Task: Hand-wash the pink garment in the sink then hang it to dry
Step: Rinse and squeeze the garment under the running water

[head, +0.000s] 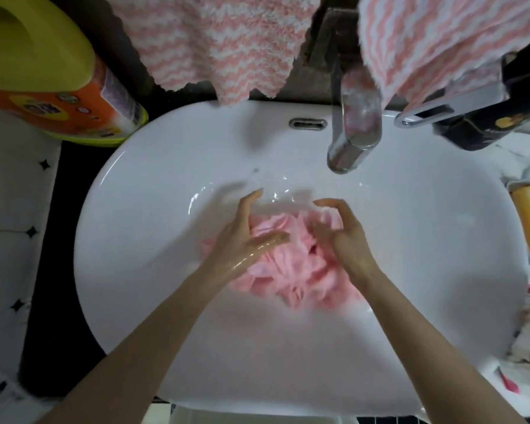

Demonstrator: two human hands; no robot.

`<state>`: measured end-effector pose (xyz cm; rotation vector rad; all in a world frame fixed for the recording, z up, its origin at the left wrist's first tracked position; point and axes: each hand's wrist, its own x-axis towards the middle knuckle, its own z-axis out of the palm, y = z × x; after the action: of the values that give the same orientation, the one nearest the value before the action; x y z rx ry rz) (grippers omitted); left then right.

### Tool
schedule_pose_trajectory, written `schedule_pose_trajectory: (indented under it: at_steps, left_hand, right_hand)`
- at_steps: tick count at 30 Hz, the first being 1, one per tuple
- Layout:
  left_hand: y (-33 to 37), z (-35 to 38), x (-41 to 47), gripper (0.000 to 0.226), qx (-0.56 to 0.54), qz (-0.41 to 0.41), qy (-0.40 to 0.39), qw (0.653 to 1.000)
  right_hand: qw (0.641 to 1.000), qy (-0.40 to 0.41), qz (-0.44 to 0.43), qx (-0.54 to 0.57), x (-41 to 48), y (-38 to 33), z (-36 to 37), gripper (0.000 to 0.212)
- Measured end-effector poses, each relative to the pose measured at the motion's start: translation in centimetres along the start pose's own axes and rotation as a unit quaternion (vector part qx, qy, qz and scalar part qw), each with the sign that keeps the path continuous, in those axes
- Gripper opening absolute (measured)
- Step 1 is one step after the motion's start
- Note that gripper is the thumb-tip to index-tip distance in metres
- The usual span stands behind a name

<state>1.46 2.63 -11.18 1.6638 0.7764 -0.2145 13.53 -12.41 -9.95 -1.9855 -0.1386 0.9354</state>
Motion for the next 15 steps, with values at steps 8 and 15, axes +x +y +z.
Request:
schedule_pose_trajectory:
  at_steps: [8, 15]
  left_hand:
    - [-5.4, 5.0, -3.3, 0.071, 0.402, 0.097, 0.168, 0.895]
    - [-6.6, 7.2, -0.7, 0.051, 0.391, 0.196, 0.211, 0.874]
  right_hand:
    - [0.932, 0.097, -0.046, -0.347, -5.3, 6.4, 2.2, 0.074]
    - [0.880, 0.121, -0.173, -0.426, -0.9, 7.9, 4.9, 0.053]
